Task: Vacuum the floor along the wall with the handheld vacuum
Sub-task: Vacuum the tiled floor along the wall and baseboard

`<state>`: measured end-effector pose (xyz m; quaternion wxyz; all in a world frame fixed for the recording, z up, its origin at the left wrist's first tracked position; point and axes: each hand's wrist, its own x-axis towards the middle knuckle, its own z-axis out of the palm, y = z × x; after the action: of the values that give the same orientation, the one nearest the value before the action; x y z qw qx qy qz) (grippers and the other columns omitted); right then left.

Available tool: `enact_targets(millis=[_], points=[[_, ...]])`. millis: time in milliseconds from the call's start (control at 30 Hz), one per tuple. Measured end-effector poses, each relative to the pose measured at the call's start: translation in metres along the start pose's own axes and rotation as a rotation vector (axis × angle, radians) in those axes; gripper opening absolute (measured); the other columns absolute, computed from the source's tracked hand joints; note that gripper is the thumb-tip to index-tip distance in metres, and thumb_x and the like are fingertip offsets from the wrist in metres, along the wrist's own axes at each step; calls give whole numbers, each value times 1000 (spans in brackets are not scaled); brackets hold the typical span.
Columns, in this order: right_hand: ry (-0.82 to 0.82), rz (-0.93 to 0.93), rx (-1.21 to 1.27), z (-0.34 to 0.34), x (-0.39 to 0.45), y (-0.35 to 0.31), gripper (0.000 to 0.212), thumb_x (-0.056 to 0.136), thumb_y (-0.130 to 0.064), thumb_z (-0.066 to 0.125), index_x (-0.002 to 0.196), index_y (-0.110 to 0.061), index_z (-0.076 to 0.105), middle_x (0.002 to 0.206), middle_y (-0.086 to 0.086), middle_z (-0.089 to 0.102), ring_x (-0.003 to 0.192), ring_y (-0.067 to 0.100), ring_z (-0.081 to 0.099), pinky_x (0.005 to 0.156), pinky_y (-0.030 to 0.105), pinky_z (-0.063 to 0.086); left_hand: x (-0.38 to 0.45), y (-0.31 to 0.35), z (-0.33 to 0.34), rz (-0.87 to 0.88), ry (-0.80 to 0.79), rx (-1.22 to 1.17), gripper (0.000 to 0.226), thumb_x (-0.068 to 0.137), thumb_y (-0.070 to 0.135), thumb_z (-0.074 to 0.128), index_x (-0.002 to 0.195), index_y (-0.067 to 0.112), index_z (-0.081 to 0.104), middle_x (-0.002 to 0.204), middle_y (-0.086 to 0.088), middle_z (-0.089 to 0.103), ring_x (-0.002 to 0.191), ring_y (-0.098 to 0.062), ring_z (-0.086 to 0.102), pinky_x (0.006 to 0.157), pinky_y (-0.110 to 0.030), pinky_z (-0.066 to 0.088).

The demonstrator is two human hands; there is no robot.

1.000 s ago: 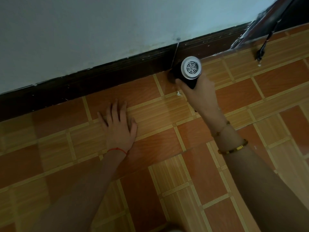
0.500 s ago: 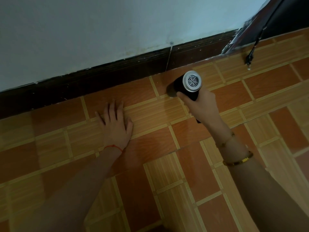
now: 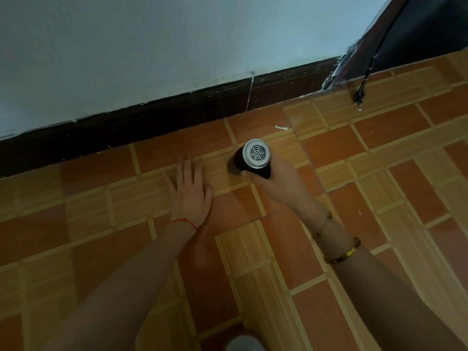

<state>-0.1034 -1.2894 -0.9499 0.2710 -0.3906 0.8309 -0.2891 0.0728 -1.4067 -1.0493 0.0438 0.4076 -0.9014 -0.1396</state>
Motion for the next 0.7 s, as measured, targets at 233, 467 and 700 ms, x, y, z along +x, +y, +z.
enact_targets(millis=[233,467,700], points=[[177,84,-50,-9,3,10,65,84,-50,67,136,-18,45,118,-1,66,107,18,62,83,37,53,3,11,0,38,-19,-6,57,98,32,36,151,13,30,160,-17,24,151,-35,13,119,-65,8],[359,181,-45,-32,23,31,68,83,-44,70,138,-14,43,122,6,66,111,27,63,89,43,54,23,35,15,81,-73,0,61,97,39,26,153,14,28,162,-16,21,151,-35,13,118,-68,10],[446,315,8,-51,54,44,73,78,-55,66,135,-15,43,114,6,66,95,30,67,78,49,58,29,43,29,96,-60,30,61,98,42,23,153,17,28,162,-13,22,151,-34,17,117,-69,12]])
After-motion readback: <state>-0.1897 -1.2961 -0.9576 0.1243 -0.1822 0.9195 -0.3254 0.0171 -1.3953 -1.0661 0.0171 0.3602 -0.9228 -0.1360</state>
